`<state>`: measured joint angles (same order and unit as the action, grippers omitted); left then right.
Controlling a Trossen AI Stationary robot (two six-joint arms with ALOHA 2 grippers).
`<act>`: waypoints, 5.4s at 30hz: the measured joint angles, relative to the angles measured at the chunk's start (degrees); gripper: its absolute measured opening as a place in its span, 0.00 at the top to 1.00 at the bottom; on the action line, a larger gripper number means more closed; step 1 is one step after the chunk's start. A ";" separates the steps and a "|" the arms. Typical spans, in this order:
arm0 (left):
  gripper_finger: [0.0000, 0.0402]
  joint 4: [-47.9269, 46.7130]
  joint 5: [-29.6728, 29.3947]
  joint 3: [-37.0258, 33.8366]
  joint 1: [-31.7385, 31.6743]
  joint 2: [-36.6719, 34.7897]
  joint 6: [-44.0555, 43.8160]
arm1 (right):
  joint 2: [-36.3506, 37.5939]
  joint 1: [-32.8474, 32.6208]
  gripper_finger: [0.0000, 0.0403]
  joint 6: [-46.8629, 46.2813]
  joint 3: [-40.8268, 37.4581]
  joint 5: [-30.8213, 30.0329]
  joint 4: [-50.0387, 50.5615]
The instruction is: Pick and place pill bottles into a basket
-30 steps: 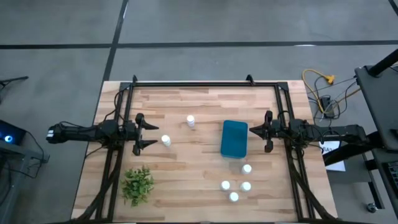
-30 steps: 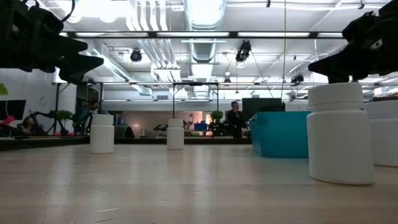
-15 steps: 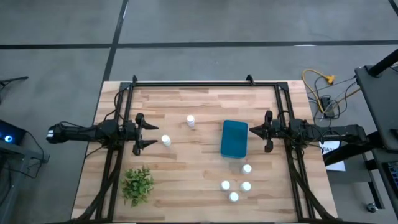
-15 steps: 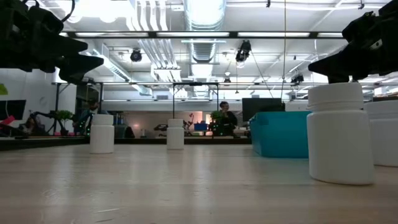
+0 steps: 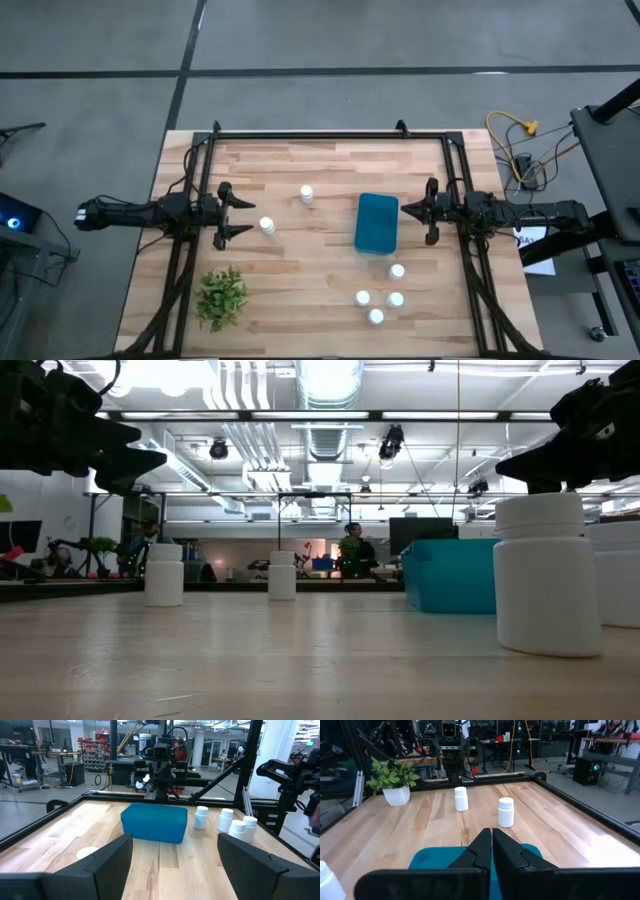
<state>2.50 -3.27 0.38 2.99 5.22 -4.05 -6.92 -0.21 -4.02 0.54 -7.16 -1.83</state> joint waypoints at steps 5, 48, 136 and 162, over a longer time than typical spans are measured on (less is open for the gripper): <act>0.32 0.00 0.00 -0.02 0.02 0.00 0.00 | 0.01 0.02 0.98 10.81 0.00 -0.16 0.00; 0.32 0.00 -3.23 0.00 0.00 0.02 0.00 | 0.01 0.02 0.98 8.15 0.00 -0.35 -0.24; 0.32 3.02 -3.25 -0.02 0.01 5.52 -3.00 | -48.13 -0.98 0.98 -17.62 63.74 18.04 33.95; 0.32 3.01 -3.26 -0.02 0.02 5.63 -2.66 | -70.14 -11.33 0.98 -19.79 83.93 13.23 67.35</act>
<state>5.51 -6.52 0.36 3.01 10.85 -6.71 -77.06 -11.53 -23.81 84.47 6.08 65.52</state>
